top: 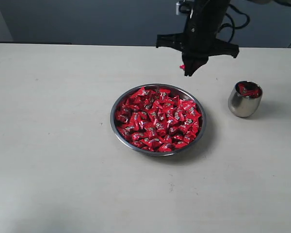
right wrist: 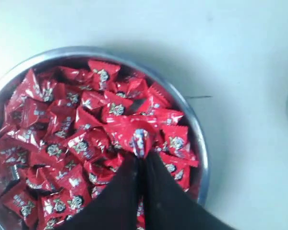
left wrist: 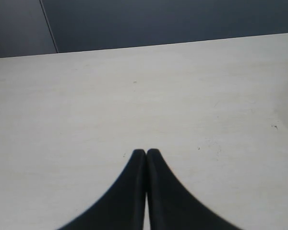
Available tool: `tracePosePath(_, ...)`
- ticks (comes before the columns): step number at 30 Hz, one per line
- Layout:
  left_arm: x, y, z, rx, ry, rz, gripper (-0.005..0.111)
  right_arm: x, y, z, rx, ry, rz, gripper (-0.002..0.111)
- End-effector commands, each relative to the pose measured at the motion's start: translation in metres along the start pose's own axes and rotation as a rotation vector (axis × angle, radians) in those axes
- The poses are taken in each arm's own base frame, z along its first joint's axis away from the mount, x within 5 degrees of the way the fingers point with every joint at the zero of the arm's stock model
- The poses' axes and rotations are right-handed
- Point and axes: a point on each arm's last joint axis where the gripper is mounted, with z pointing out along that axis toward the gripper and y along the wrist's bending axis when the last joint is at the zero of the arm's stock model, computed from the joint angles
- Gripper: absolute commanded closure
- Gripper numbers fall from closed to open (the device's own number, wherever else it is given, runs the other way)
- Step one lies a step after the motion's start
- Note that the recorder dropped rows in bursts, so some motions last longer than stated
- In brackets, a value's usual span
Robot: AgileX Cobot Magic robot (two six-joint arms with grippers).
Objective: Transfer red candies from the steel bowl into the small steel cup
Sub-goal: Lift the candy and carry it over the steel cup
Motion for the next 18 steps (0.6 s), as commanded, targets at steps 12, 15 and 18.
tracePosePath(12, -0.004, 0.0, -0.001, 0.003, -0.022, 0.0, 0.106, -0.037, -0.12, -0.04, 0.027, -0.089, 0.117, 0.109)
tracePosePath(15, -0.004, 0.0, -0.001, 0.003, -0.022, 0.0, 0.106, -0.037, -0.133, -0.036, 0.041, -0.073, 0.116, 0.109)
tracePosePath(18, -0.004, 0.0, -0.001, 0.003, -0.022, 0.0, 0.106, -0.035, -0.14, -0.031, 0.046, -0.05, 0.107, 0.109)
